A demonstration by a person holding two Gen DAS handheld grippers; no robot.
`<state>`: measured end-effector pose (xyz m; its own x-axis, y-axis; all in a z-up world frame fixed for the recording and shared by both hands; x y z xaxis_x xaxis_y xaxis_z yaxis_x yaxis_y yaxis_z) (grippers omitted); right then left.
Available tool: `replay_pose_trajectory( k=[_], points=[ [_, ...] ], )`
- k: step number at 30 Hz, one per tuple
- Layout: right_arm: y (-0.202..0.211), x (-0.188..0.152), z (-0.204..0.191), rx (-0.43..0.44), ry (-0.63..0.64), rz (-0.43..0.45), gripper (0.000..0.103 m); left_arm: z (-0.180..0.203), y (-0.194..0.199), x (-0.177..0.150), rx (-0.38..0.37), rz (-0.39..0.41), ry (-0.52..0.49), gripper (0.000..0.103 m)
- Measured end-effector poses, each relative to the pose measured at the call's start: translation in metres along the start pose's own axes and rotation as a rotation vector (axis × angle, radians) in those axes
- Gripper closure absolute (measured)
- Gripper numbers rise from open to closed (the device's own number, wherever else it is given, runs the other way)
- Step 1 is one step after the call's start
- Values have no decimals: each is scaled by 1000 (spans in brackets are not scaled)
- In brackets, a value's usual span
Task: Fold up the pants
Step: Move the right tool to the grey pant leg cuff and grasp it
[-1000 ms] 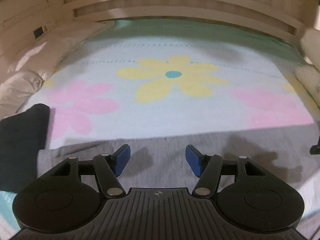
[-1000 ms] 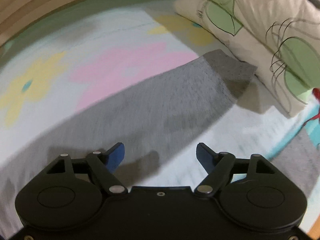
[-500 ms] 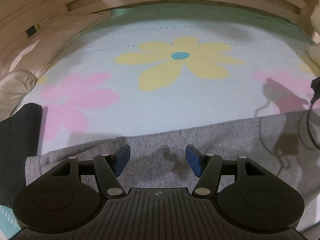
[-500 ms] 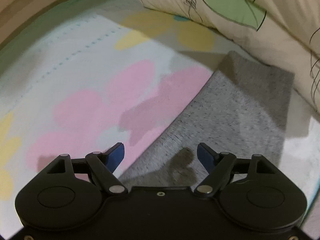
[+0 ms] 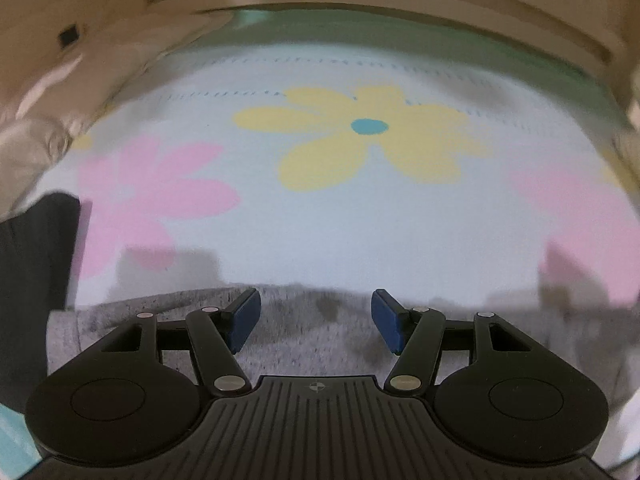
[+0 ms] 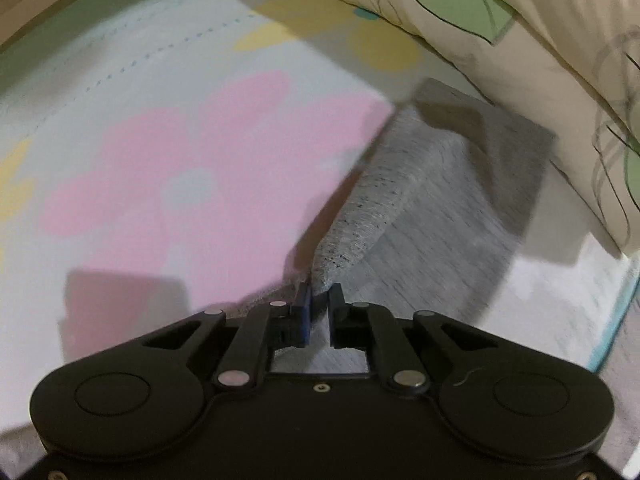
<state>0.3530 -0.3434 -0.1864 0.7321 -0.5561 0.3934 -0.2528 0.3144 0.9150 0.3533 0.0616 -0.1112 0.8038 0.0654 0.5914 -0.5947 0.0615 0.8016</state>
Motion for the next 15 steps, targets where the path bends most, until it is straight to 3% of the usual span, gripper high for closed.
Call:
replay_pose_trajectory(
  k=[5,15],
  points=[
    [-1,-25,16,30,12,-26,92,-14,-15,5,-46,-61,156,43],
    [-4,-28,26,71,-9,-9,91,-19,-67,-4,-13,-187,235,43]
  ],
)
Point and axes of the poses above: each gripper's, at about its wrist camera, not at the fingertips, and y roughly against the way its jaws point, z to its right, x to its top, the point moved 10 cm from there along -y, roughly the way its jaws point, and after that the axes turned 5 degrees about -x, right-handed, at the moved point
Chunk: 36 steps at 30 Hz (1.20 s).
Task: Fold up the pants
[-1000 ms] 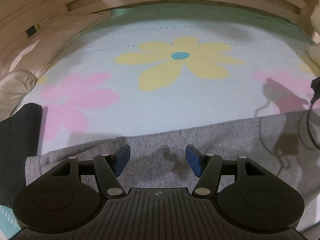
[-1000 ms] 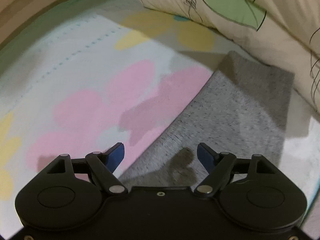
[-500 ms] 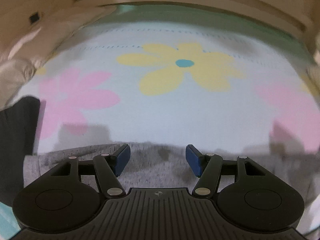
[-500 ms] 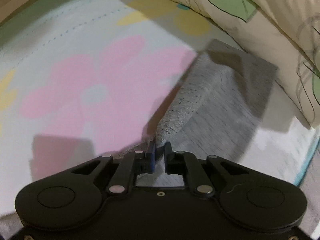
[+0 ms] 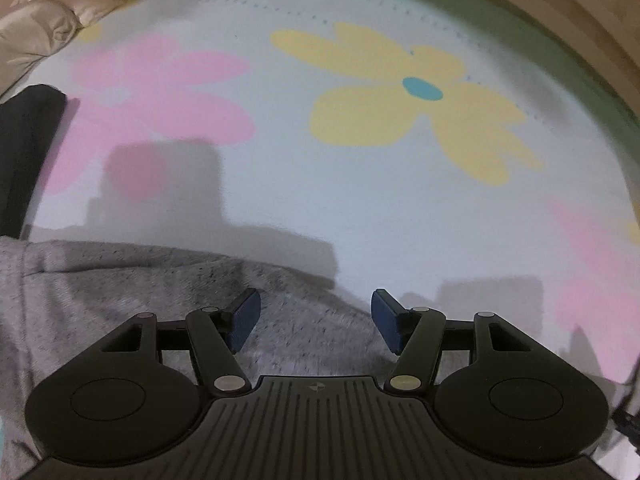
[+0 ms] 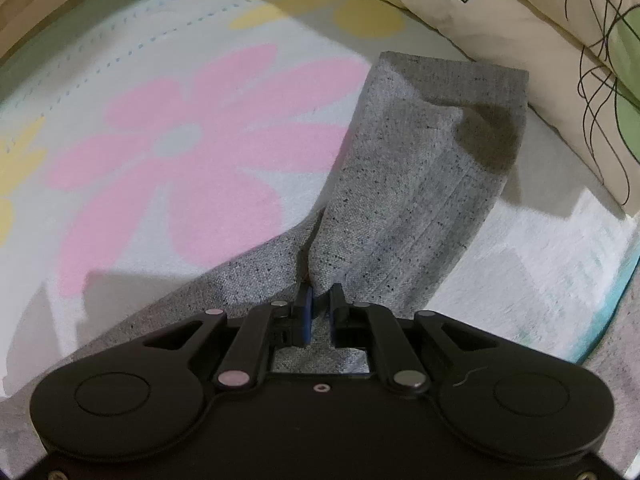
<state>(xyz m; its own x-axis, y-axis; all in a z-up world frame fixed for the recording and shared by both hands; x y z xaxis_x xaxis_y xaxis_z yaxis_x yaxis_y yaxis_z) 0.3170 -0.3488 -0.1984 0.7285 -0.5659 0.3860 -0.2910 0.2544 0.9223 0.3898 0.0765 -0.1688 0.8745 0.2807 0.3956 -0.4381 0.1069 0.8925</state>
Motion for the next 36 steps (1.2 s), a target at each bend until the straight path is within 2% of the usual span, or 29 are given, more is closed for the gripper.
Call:
replay_pose_trajectory(
  k=[3,4,5,6,9,13,17,21,29,36],
  points=[
    [2,-2,1,6,1,-1,91,3,-17,2,26,-24,-4,44],
    [2,-2,1,6,3,-1,91,3,-21,1,35,-33,-11,52],
    [2,-2,0,7,5,0,91,2,-25,0,63,-41,-20,67],
    [1,-1,1,8,7,2,91,1,-26,-1,83,-37,-33,98],
    [2,-2,2,17,14,8,91,3,-7,-3,87,23,-76,99],
    [16,-5,7,24,25,8,91,10,40,-13,83,92,-115,99],
    [52,-9,25,14,15,46,91,15,96,-30,59,178,-148,99],
    [93,-20,53,44,-15,78,91,18,141,-57,28,242,-162,99],
    [141,-77,116,93,-87,58,91,12,207,-126,18,349,-237,99],
    [148,-129,156,76,-90,45,91,-1,213,-175,36,349,-274,99]
  ],
)
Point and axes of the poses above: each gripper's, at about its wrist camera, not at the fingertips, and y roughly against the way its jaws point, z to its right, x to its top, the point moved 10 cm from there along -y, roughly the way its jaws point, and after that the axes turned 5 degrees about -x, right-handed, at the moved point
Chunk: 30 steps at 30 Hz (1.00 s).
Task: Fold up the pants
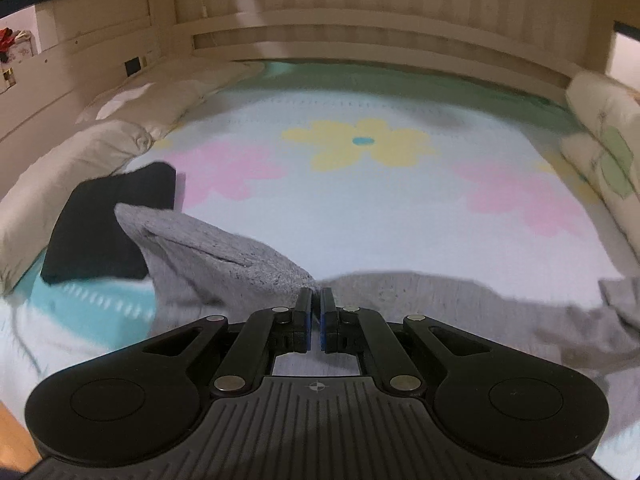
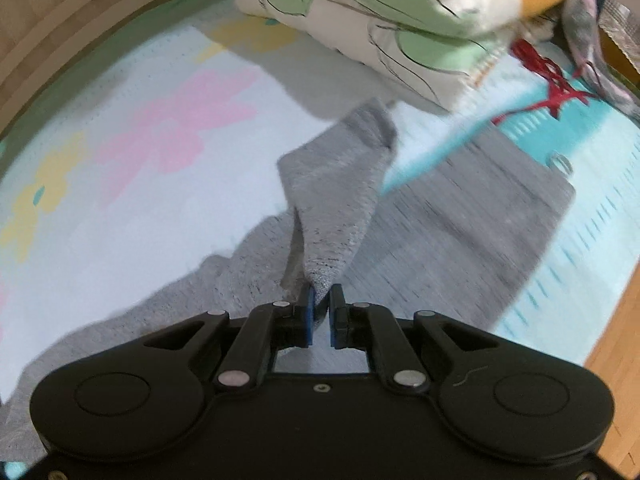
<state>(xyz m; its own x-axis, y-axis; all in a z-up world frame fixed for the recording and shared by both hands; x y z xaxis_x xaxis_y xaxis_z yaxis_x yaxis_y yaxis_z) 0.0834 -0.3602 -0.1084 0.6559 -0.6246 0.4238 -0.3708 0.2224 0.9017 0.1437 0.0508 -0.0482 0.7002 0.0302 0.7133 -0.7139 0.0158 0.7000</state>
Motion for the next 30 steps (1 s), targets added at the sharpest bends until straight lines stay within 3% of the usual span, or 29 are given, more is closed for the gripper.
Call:
replay_pose_trajectory(
  k=[5,7,10,13,14,16,23,24,27,28,30],
  points=[
    [-13,-29,21,-13,0,-53,92,0,-8,-40,9,-76,-16,99],
    [-21,-37,28,-38,12,-72,99,-3,-13,-55,15,-106,-23,100],
    [-30,-42,35,-97,46,-68,99,-4,-26,-73,33,-156,-46,100],
    [-35,-45,42,-94,38,-81,98,1,-40,-90,6,-237,-95,100],
    [-35,-45,44,-88,33,-78,97,4,-43,-94,-17,-263,-111,100],
    [-33,-41,48,-68,14,-65,85,14,-44,-98,-60,-296,-158,99],
    [-27,-15,53,-46,-25,-30,84,63,-35,-47,-115,-115,-332,99],
    [-28,-10,51,-47,-18,-23,82,70,-39,-42,-125,-104,-332,99],
    [-27,7,39,-55,22,11,45,86,-60,-27,-149,-114,-326,98],
    [-27,14,34,-70,38,39,40,90,-69,-26,-157,-128,-323,98],
    [-28,26,23,-107,86,89,40,97,-86,-35,-176,-171,-311,98]
  ],
)
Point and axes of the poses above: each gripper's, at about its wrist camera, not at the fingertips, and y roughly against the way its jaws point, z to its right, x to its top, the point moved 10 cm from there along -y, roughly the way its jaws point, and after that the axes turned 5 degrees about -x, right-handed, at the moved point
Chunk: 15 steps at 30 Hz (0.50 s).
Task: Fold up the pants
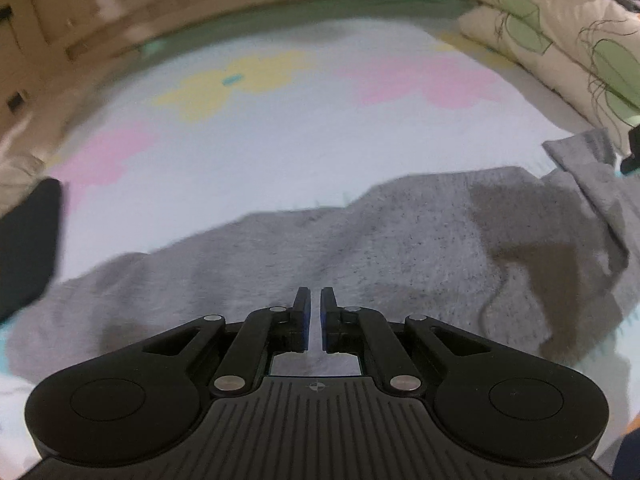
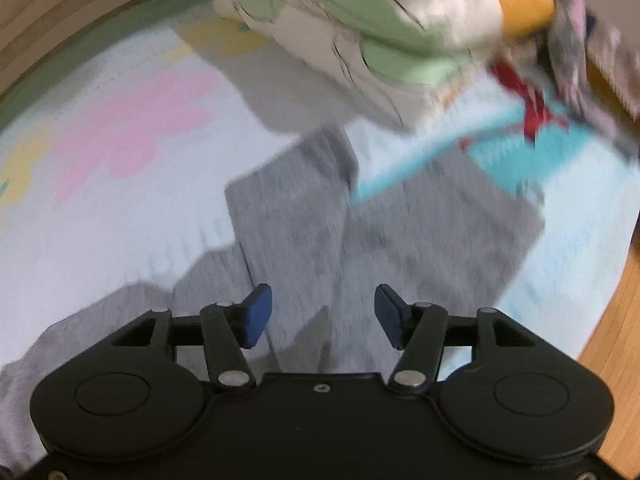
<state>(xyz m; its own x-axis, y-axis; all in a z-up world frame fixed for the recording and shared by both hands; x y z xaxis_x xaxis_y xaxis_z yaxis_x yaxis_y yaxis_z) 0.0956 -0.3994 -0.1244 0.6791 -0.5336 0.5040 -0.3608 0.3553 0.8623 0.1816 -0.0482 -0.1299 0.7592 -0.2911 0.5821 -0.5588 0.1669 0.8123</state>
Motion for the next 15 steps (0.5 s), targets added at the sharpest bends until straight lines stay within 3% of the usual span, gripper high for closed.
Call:
replay_pose_trajectory(
  k=[6,8,12,15],
  points=[
    [-21,26,-41,-68,154,80,41,3,-45,-45,-34,-156,52,98],
    [-33,29,-57,-68,184,82,42,4,-42,-46,-26,-86,62,97],
    [-59,31,-80,-97,249,83,44,9,-41,-53,-24,-84,25,97],
    [-83,26,-84,-137,287,34,47,10,-42,-53,-26,-91,46,97]
  ],
)
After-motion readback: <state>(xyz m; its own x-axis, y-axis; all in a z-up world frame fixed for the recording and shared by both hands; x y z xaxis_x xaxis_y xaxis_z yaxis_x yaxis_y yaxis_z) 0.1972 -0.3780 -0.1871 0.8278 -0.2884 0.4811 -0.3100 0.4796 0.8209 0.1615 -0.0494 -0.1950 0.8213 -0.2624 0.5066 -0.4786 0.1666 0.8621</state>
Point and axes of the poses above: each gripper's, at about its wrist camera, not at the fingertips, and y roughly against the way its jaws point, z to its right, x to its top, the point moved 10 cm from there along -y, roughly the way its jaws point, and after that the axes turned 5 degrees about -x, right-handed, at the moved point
